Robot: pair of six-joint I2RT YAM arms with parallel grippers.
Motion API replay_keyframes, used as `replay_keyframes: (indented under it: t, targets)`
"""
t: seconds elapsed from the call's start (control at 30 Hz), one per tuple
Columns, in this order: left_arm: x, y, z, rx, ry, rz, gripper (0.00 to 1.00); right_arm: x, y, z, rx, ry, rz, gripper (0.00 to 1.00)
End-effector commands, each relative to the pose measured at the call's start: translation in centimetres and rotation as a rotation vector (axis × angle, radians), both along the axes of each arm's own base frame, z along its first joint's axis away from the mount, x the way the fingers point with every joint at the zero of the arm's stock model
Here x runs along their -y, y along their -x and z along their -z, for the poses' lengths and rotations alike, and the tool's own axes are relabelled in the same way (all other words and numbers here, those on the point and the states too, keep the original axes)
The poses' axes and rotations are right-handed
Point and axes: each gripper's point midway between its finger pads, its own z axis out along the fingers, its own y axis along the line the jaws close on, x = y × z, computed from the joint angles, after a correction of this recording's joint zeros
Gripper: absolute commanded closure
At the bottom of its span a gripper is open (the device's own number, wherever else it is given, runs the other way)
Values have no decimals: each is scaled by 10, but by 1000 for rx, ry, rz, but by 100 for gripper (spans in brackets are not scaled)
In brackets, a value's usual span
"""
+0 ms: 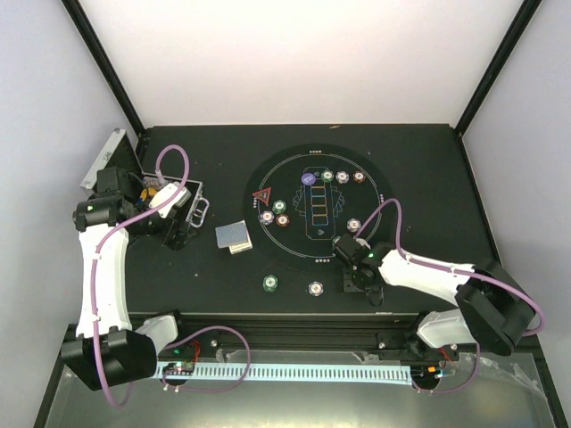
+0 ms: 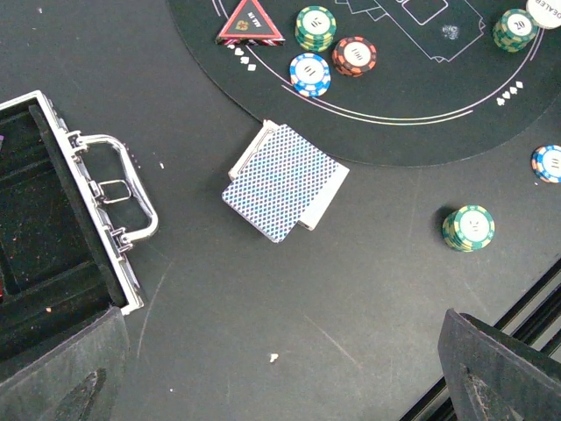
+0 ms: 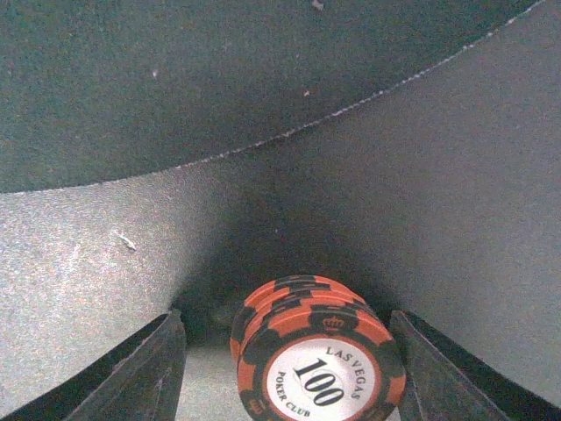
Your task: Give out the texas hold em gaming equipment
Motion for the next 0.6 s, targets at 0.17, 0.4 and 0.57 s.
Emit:
replay_keyframes:
  t: [0.17,0.4,0.57]
  targets:
    - [-3,2,-7,18,-8,-27,1,5,2,12,-6,30,14,40]
    - [1,1,-10,22,17,-23,1,5,0,8,0,33,18,48]
    - [0,2,-6,13,18,-24,1,5,1,8,-1,32,17,50]
